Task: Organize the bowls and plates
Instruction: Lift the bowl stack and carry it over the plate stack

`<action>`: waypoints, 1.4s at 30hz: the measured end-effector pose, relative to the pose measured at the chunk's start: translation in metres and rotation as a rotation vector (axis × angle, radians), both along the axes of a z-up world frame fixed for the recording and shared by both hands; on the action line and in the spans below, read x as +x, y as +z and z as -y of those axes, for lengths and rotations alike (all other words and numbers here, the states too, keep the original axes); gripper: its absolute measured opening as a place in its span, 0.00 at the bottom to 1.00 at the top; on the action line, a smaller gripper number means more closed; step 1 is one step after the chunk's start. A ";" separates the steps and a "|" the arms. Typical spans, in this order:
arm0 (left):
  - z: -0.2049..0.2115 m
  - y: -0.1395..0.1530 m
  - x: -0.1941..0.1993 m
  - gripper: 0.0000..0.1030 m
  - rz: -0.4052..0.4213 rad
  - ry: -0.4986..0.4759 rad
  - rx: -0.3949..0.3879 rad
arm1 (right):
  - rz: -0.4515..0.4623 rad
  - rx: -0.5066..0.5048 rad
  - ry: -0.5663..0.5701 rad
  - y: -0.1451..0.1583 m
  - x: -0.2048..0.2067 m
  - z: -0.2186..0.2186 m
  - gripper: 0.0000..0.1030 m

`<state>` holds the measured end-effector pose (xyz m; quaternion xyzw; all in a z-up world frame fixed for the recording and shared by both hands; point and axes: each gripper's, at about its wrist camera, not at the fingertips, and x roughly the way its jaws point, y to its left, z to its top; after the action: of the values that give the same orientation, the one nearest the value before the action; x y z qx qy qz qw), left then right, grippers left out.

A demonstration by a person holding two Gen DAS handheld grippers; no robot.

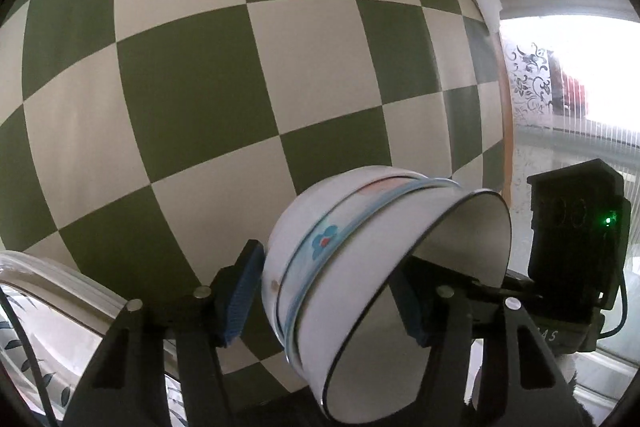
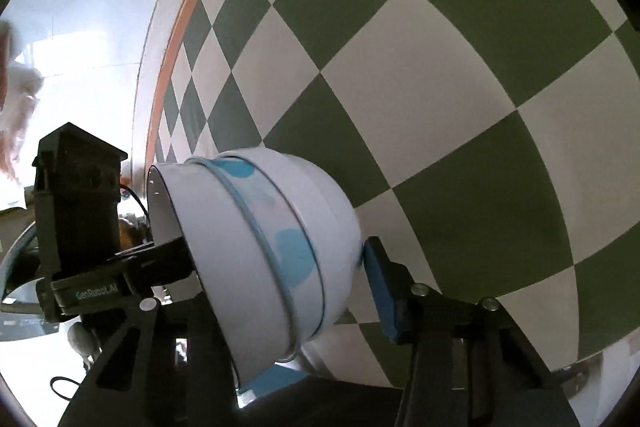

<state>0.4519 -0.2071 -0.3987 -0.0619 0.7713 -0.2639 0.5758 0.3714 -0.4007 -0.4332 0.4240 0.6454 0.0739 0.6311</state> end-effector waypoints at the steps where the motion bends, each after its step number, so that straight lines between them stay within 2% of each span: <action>1: 0.000 0.001 -0.001 0.56 0.005 0.003 0.000 | 0.010 -0.008 0.007 0.000 -0.001 -0.002 0.47; 9: -0.007 0.011 -0.005 0.56 0.039 0.023 0.027 | 0.022 -0.021 0.031 0.006 -0.002 -0.011 0.46; 18: -0.019 0.036 0.003 0.56 0.107 0.066 0.019 | 0.089 -0.068 0.086 0.033 0.021 -0.015 0.42; 25: -0.039 0.066 0.009 0.56 0.163 0.131 -0.005 | 0.134 -0.099 0.142 0.060 0.043 -0.031 0.38; 33: -0.082 0.090 0.011 0.56 0.220 0.234 -0.024 | 0.180 -0.119 0.233 0.084 0.064 -0.070 0.36; 42: -0.135 0.092 -0.003 0.56 0.226 0.345 -0.015 | 0.198 -0.130 0.352 0.085 0.083 -0.129 0.36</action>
<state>0.4487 -0.0724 -0.3067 -0.1673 0.6777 -0.1723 0.6950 0.4543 -0.2721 -0.3484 0.2539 0.6477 0.1827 0.6947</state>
